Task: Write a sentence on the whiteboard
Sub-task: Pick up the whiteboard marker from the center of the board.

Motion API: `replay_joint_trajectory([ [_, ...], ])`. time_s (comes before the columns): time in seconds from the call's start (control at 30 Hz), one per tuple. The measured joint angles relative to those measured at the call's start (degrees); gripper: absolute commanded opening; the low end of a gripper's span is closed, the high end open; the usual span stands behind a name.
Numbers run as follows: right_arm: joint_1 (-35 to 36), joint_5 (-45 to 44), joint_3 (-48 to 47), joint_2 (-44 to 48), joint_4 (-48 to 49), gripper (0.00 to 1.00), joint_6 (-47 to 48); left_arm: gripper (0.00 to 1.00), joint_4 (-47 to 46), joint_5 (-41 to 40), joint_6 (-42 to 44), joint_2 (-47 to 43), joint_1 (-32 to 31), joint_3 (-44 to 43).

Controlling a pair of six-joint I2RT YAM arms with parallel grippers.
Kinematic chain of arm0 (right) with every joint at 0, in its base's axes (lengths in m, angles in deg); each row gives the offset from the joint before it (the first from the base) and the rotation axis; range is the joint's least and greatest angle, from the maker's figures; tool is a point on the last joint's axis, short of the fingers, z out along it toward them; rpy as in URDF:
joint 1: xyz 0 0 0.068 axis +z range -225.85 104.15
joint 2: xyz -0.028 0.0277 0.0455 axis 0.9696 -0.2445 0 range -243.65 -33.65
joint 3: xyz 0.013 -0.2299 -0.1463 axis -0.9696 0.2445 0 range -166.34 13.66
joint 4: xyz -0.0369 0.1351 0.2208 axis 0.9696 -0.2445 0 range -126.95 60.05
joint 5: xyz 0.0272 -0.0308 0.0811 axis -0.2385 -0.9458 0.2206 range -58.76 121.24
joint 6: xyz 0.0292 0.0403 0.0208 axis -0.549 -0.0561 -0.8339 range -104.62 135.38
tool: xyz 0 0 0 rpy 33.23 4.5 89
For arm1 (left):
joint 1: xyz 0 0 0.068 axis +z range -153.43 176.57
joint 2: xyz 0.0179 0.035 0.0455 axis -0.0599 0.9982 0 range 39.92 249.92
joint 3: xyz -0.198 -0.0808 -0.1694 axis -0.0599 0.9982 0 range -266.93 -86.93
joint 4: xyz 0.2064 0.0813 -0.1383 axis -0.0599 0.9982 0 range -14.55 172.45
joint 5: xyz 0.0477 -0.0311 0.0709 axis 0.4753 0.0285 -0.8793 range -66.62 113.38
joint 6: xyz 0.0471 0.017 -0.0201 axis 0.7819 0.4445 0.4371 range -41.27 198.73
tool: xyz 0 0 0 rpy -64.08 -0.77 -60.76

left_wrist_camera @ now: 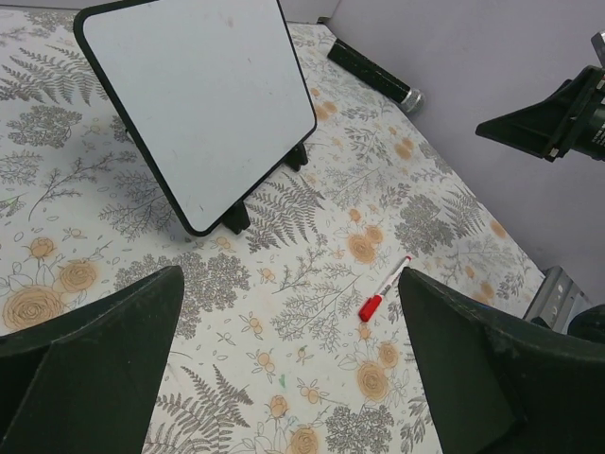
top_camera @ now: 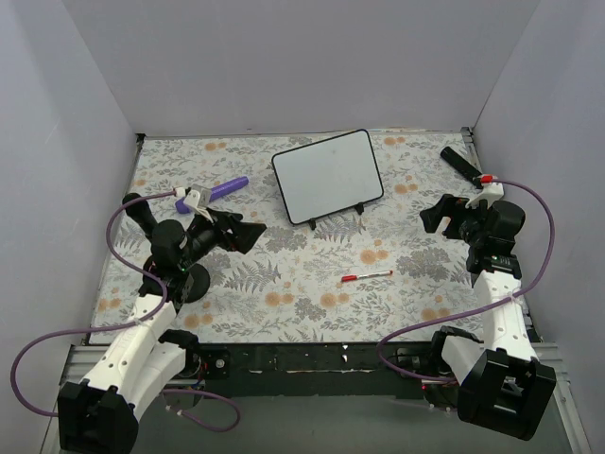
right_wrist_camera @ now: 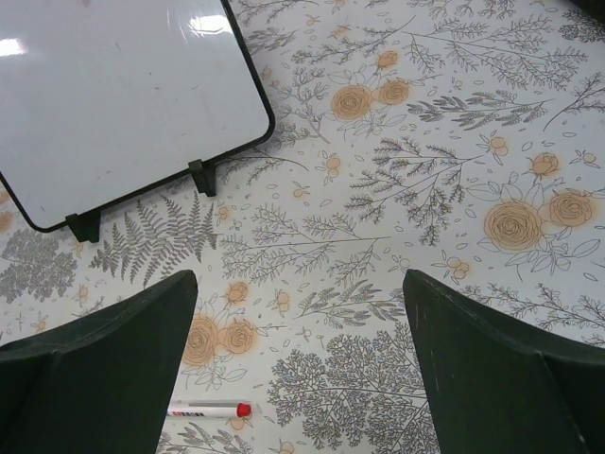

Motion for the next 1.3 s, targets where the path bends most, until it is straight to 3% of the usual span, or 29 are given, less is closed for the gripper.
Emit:
replay_joint_trajectory([
  [0.23,-0.04,3.39,0.20,0.00,0.68,0.98,0.72,0.98,-0.02,1.53,-0.02,1.44,-0.28,-0.13],
  [0.37,-0.04,11.37,2.54,0.00,2.51,0.98,5.05,0.98,0.00,2.19,0.00,1.70,-0.37,-0.13],
  [0.5,0.35,25.18,5.97,-0.02,1.86,0.98,16.52,0.98,0.00,2.67,-0.02,1.88,-0.61,-0.20],
  [0.67,5.09,35.01,3.96,-0.68,-12.61,0.98,41.24,0.98,0.09,4.13,-0.04,3.72,-1.11,-0.74],
  [0.77,10.19,34.53,1.77,-2.38,-20.52,0.95,56.33,0.98,0.26,5.29,0.00,5.05,-1.44,-1.44],
  [0.93,19.63,28.96,0.63,-7.50,-27.30,0.87,72.81,0.98,0.59,6.75,0.02,6.56,-2.03,-2.14],
  [1.1,24.70,22.05,-0.63,-15.39,-29.38,0.77,80.15,0.98,1.07,7.50,0.04,6.93,-2.14,-2.29],
  [1.3,28.44,15.67,-6.51,-25.00,-30.27,0.64,82.31,0.98,1.55,7.89,0.07,6.95,-2.25,-2.36],
])
